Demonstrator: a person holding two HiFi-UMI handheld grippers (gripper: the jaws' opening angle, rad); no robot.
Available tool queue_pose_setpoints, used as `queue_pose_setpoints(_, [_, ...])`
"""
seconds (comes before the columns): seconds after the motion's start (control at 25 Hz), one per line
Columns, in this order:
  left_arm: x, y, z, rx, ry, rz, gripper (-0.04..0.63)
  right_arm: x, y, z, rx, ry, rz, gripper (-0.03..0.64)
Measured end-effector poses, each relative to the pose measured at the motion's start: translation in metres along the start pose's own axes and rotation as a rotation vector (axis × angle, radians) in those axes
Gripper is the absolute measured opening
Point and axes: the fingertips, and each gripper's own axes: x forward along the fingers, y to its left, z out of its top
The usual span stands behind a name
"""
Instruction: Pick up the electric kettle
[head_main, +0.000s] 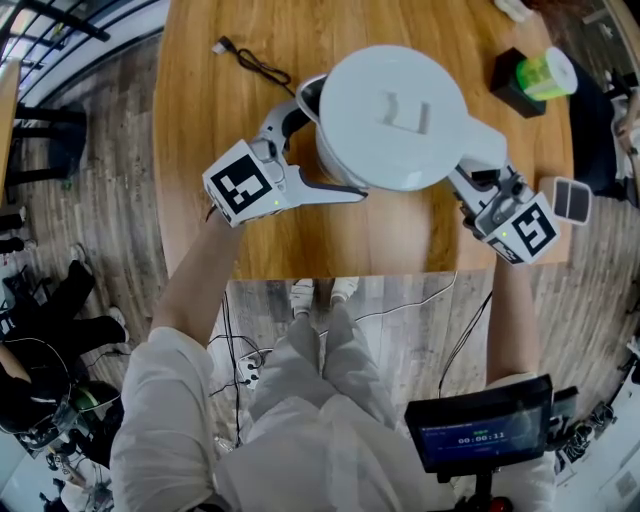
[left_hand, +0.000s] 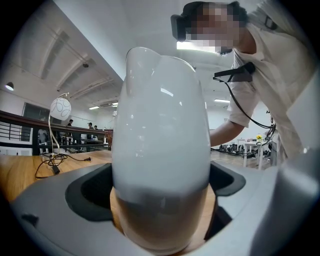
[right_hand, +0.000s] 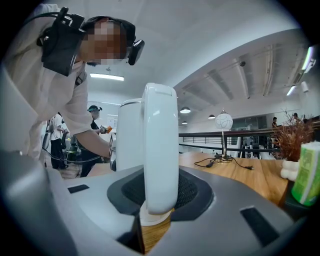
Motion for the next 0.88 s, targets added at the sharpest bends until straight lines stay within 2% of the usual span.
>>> queue_pose_setpoints(0.4, [-0.01,-0.007,0.044,0.024,0.002,0.007,0.581,-0.008,0.008,0.045,-0.031,-0.005,-0.003,0.1])
queue_pose_setpoints(0.88, [-0.042,-0.039,0.113,0.046,0.009,0.03,0.581,-0.021,0.047,0.12,-0.075,-0.013,-0.001,0.1])
